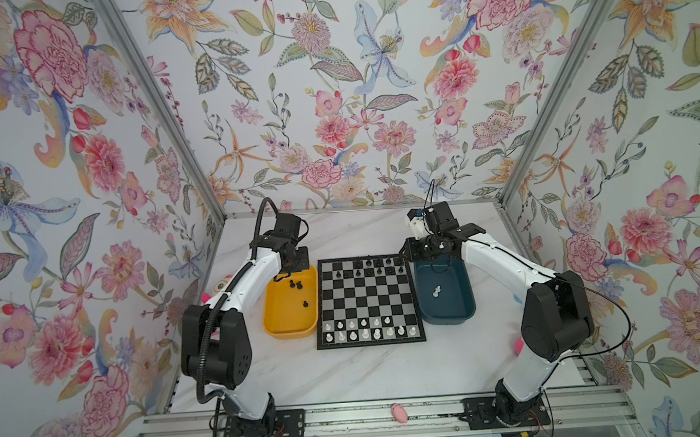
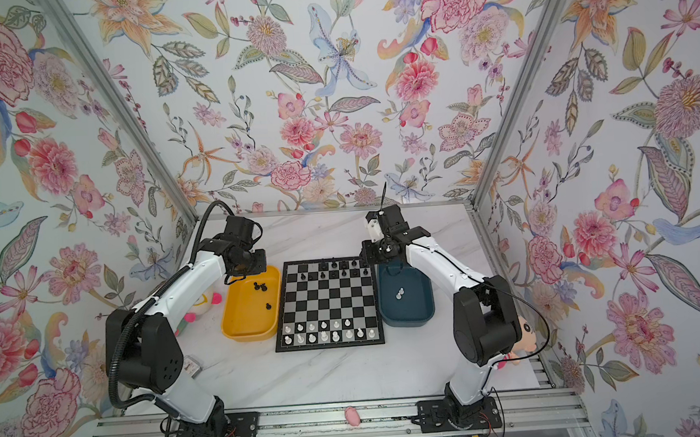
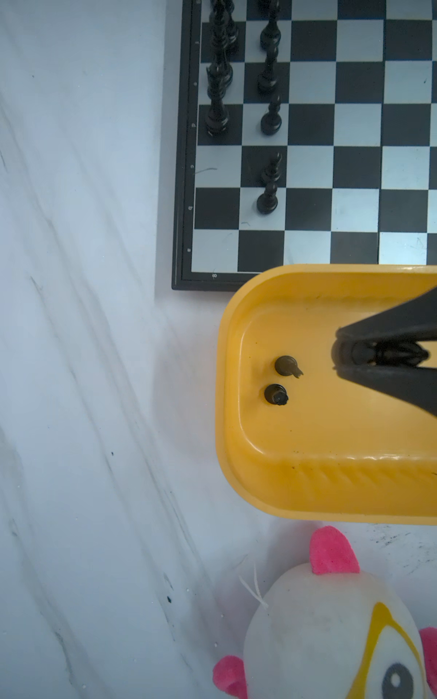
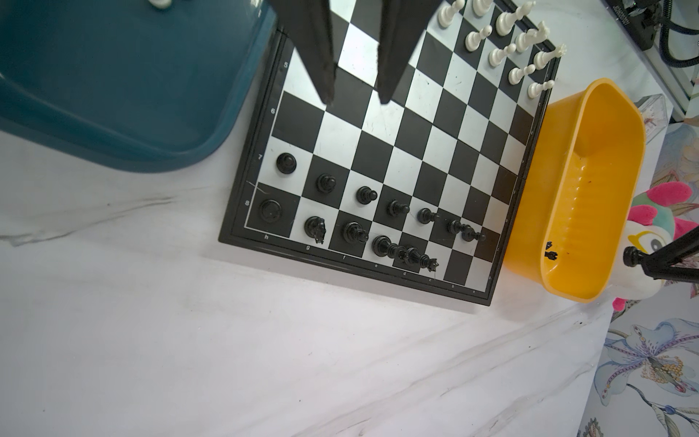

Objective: Set up the chess pieces on the board
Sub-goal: 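Lift the black pawn and carry it with the left gripper over the board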

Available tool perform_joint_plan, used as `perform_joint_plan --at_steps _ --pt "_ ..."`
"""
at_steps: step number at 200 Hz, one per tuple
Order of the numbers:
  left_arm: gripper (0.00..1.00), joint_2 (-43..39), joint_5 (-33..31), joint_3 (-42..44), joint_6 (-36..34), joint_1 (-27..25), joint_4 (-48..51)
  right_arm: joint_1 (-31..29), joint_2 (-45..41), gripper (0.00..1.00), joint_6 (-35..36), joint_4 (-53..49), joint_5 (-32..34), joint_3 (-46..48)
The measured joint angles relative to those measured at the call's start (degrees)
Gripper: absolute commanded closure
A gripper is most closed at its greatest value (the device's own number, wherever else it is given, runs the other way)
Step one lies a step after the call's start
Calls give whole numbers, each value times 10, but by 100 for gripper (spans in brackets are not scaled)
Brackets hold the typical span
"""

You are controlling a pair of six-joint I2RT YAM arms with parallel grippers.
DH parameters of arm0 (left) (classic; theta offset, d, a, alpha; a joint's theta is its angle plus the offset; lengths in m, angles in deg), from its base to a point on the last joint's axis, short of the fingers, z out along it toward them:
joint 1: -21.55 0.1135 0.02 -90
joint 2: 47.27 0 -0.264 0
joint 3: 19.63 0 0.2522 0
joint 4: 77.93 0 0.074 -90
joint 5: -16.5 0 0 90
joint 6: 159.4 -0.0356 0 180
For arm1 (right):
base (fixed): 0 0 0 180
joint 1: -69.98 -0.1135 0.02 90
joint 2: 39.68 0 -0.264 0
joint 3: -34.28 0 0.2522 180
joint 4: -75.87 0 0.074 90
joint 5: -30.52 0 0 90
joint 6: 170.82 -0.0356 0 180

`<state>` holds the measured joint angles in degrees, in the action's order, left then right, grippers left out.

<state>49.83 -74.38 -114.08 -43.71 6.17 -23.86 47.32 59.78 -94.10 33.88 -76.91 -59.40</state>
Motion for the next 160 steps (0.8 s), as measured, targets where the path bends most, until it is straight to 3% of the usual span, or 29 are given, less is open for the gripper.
perform_joint_plan --at_steps 160 --pt "92 312 24 -373 -52 -105 68 9 0 78 0 7 0 23"
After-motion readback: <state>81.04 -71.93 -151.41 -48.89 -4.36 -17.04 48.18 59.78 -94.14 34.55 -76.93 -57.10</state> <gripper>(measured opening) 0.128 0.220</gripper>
